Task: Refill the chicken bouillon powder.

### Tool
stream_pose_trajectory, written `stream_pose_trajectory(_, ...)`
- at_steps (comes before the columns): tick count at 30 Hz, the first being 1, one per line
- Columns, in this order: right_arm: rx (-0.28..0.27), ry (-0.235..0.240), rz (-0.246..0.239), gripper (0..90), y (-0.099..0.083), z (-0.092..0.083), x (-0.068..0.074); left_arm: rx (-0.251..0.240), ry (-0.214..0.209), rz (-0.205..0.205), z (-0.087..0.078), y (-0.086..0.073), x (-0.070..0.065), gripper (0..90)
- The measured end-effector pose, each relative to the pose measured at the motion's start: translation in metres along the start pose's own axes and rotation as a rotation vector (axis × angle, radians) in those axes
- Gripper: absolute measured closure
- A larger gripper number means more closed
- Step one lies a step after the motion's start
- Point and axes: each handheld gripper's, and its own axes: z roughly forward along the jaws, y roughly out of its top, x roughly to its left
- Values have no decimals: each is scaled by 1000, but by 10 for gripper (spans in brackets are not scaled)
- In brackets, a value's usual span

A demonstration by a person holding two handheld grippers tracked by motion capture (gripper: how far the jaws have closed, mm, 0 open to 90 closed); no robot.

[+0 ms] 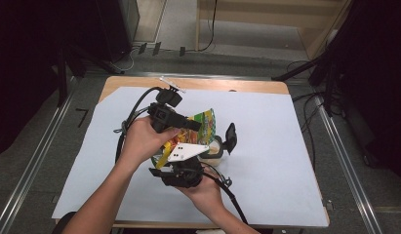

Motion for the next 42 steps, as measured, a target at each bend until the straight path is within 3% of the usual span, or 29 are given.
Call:
stream_pose_trajectory(10,-15,16,18,673,1,-1,-1,-2,-7,5,-3,1,-1,765)
stream_pose_trajectory(42,6,-18,-21,679,2,-1,1,4,-5,8,-2,2,0,779)
